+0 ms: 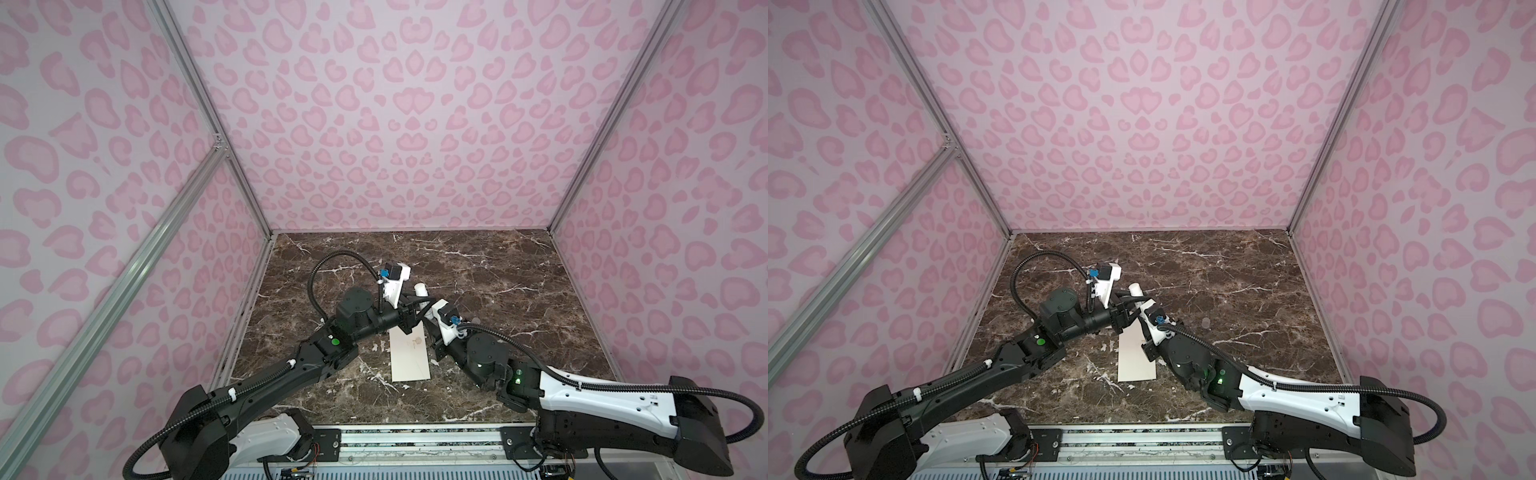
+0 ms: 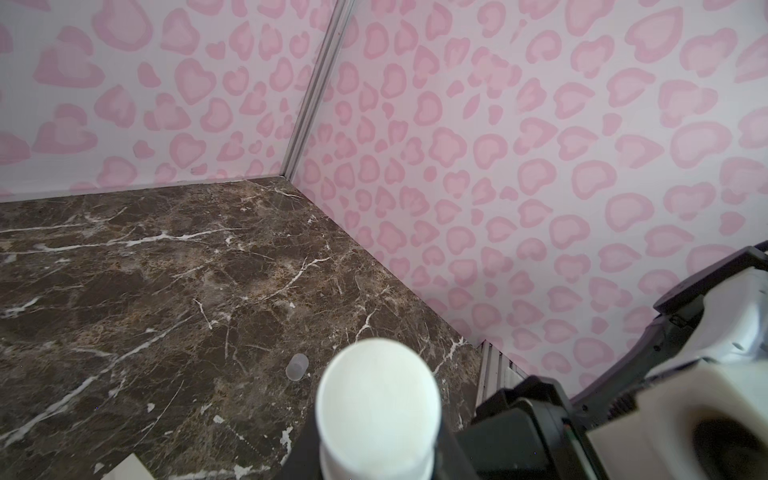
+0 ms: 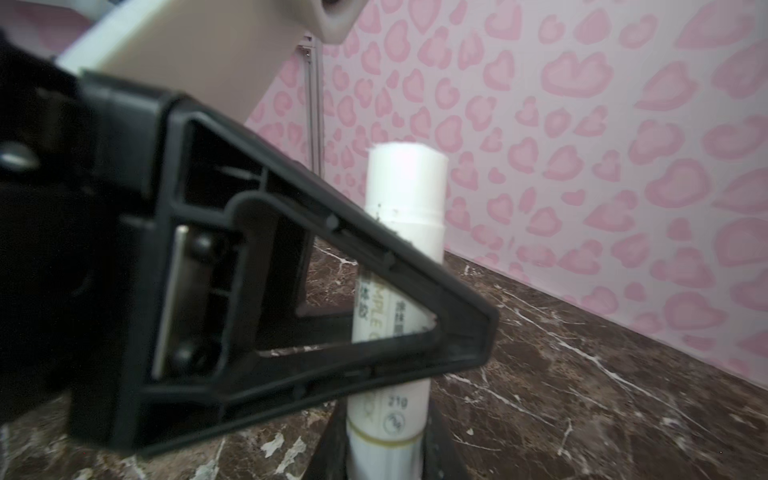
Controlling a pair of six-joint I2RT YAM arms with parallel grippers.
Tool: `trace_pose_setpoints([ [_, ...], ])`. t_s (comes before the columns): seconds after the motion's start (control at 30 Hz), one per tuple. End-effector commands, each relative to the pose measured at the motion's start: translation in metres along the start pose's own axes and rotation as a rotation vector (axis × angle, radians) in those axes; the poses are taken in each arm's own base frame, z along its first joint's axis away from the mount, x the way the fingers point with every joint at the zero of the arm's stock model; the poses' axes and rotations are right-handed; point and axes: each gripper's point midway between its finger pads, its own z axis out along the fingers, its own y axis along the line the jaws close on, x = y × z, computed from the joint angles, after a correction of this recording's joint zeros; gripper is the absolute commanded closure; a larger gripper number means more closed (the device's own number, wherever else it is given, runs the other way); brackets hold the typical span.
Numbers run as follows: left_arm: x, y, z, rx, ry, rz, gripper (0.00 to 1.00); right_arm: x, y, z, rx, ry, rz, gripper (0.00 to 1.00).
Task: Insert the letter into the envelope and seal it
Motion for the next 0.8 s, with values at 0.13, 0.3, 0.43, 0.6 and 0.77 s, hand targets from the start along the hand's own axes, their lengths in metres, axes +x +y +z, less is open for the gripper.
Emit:
trace_pose_setpoints([
  [0.13,0.008,0.024,0.006,-0.126,-0.006,-0.037,0.96,-0.037,0.009,0.003,0.182,-0.107,0.023,0.88],
  [0.3,0.007,0.027,0.005,-0.14,-0.022,-0.034,0.96,-0.036,0.024,0.007,0.186,-0.107,0.023,0.85],
  [0.43,0.006,0.028,0.004,-0.149,-0.023,-0.021,0.96,-0.035,0.026,0.006,0.173,-0.107,0.031,0.81],
  [0.6,0.0,0.033,-0.001,-0.171,-0.034,-0.013,0.96,-0.034,0.015,-0.001,0.156,-0.077,0.054,0.72],
  [0.77,-0.006,0.043,-0.006,-0.165,-0.035,-0.036,0.96,-0.025,0.022,-0.007,0.003,-0.023,0.018,0.61],
])
